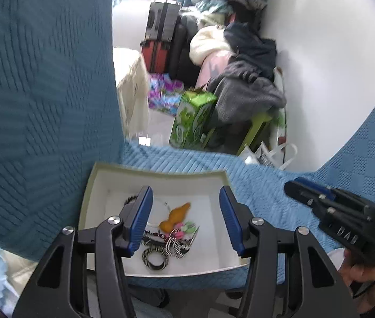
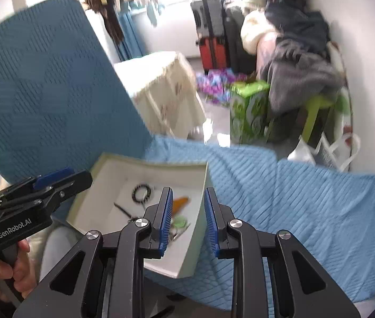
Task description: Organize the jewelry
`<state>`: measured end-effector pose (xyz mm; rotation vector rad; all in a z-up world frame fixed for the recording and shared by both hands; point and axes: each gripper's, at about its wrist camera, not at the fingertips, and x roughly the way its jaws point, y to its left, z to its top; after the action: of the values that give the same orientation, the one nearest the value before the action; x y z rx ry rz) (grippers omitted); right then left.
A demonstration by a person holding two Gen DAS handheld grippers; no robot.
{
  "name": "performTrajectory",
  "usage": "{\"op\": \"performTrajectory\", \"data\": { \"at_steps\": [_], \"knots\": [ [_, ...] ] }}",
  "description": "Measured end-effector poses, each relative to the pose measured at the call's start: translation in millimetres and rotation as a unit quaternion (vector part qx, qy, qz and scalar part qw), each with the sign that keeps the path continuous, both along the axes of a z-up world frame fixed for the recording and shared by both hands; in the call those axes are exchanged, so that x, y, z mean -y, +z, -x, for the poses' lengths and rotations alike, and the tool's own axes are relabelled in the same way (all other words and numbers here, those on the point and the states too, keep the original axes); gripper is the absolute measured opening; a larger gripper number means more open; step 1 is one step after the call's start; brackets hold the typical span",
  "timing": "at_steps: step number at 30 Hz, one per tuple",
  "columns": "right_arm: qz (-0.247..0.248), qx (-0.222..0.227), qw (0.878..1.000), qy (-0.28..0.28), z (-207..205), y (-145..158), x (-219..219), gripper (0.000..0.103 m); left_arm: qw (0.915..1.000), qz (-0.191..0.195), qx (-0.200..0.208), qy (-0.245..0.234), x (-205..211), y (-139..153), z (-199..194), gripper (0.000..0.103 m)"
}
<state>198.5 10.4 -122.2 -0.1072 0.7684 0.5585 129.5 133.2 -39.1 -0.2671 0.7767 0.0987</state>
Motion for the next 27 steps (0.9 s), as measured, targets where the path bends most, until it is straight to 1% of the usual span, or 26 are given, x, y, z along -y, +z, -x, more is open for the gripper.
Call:
{"op": "performTrajectory", "data": {
  "at_steps": [4,5,7,10,12,16,18,20,24,27],
  "knots": [
    [-0.018,0.044,0.999,-0.001,11.9,46.5,13.6,0.023,0.9995,-0.013,0.029,-0.002,7.0,35.6,9.0,0.053],
    [-0.023,0.057,0.998,-0.001,17.3,58.7,17.5,0.023,0.9990,-0.017,0.040,-0.002,10.3,48.5,13.5,0.053],
    [-0.031,0.080,0.996,-0.001,28.4,79.3,25.1,0.023,0.9983,-0.021,0.055,-0.005,16.0,62.3,16.4,0.053],
    [-0.041,0.100,0.994,-0.001,41.9,98.4,34.6,0.023,0.9965,-0.028,0.079,-0.007,24.1,84.9,27.8,0.053],
    [-0.047,0.114,0.992,-0.002,52.4,109.5,40.9,0.023,0.9956,-0.028,0.089,-0.007,27.4,93.3,34.6,0.053],
    [-0.063,0.131,0.989,-0.006,72.4,121.2,52.4,0.023,0.9934,-0.042,0.106,-0.004,35.2,106.6,49.4,0.053],
    [-0.067,0.141,0.988,-0.009,83.6,125.2,58.3,0.023,0.9935,-0.048,0.104,0.001,39.2,108.6,54.6,0.053],
    [-0.073,0.142,0.987,-0.011,90.5,126.0,62.2,0.023,0.9935,-0.051,0.102,0.005,42.9,110.8,60.8,0.053],
    [-0.077,0.143,0.987,-0.014,104.8,121.9,67.3,0.023,0.9925,-0.060,0.106,0.008,50.0,111.4,74.8,0.053],
    [-0.080,0.142,0.986,-0.025,117.1,114.3,73.5,0.023,0.9934,-0.053,0.102,0.005,52.6,105.5,79.9,0.053]
  ]
}}
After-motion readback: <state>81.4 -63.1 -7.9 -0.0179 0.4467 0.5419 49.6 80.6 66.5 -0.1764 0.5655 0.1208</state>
